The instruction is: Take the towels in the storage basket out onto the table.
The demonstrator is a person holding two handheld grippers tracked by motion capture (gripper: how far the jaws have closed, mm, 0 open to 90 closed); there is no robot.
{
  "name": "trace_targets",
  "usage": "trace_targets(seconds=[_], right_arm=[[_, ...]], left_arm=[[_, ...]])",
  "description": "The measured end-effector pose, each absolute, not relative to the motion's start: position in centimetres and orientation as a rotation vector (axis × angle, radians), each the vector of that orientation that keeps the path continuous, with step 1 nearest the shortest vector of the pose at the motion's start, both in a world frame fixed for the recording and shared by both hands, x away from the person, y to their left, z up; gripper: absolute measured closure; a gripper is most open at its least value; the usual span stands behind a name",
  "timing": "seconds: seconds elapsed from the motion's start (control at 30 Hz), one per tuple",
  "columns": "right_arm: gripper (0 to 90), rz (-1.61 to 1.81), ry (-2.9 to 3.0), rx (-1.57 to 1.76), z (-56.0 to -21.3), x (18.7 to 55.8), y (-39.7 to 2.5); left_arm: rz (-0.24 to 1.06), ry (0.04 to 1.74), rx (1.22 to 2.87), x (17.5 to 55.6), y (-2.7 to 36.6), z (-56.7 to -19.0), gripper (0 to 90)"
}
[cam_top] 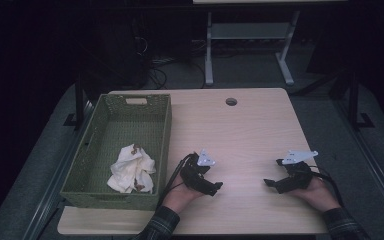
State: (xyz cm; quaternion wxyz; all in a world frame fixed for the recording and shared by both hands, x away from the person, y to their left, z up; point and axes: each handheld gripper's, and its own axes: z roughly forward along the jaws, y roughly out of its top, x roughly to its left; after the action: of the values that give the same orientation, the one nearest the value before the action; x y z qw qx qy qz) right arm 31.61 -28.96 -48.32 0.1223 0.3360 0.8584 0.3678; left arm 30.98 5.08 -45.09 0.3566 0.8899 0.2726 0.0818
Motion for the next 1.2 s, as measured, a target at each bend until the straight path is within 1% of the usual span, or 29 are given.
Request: trace_targets(seconds=[0.2,0.7,0.97,1.2], right_arm=[[5.9,1.073,2.505,0.980,-48.3,31.6,-29.0],[5.9,1.073,2.505,0.980,-48.3,31.6,-29.0],[5.9,1.073,2.505,0.980,-48.3,31.6,-29.0],[5.9,1.073,2.506,0.978,-48.3,31.6,-29.0]], left_arm=[[0.204,0.732,2.282,31.0,5.3,-44.6,12.9],[0.220,0.729,2.271,30.5,5.1,-42.6,12.9],[0.233,0.742,2.254,30.6,5.7,-40.9,13.0],[0.231,0.750,2.240,30.7,6.0,-40.2,13.1]])
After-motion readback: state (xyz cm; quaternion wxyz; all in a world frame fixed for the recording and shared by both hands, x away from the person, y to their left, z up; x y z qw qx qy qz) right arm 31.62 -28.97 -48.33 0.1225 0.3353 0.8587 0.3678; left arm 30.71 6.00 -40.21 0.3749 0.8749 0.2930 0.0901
